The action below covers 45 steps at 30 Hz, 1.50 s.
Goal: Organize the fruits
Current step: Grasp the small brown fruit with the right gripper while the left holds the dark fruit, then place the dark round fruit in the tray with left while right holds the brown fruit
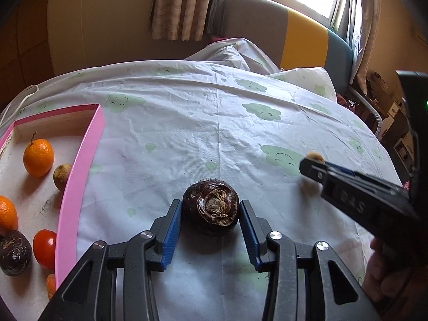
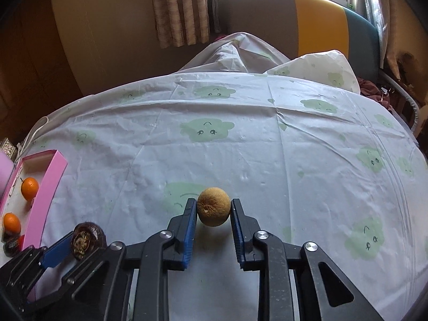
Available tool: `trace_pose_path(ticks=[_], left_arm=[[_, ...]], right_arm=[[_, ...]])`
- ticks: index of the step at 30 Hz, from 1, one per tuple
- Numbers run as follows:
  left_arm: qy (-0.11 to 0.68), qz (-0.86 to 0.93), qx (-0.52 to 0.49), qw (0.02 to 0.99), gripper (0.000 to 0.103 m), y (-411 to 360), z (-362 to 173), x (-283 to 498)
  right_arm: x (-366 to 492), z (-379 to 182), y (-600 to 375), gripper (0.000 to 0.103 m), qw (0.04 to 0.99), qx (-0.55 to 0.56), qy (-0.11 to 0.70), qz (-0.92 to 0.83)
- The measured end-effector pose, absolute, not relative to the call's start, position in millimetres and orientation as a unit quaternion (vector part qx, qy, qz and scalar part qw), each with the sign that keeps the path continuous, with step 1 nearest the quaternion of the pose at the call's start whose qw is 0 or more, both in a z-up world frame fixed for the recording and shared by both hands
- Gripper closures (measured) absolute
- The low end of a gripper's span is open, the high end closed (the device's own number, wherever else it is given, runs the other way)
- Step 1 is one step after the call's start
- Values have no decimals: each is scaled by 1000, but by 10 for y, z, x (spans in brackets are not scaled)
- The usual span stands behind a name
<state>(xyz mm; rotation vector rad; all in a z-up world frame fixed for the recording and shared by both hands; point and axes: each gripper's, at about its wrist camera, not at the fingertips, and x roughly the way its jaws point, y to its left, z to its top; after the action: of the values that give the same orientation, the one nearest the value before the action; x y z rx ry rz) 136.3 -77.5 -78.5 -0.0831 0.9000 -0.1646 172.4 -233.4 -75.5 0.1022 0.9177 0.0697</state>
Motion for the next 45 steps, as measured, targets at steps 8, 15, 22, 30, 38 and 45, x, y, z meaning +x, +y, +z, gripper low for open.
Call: trace_pose_path(ticks=[8,15,22,30,38,45], left_arm=[[429,-80,-31,899,60,-772,-650,1188],[399,-89,-22,912,60,-713,-345,948],[382,-90,-30,919,60,-554,-125,736],[365,-63,-26,929,60,-267,10,540],[368,-12,-40,929,60,166,-35,474],[381,41,-60,922,59,610,-141,636]], right_arm=[[1347,-795,-2351,78,894,42,445,33],[1234,-827,-2316,78,900,29,434,30],[1238,-845,-2302,77,900,27,434,28],[1243,-853,-2297,77,900,25,434,28],[1240,-855,-2272,77,901,12,433,23],[1239,-855,-2255,77,901,8,433,21]])
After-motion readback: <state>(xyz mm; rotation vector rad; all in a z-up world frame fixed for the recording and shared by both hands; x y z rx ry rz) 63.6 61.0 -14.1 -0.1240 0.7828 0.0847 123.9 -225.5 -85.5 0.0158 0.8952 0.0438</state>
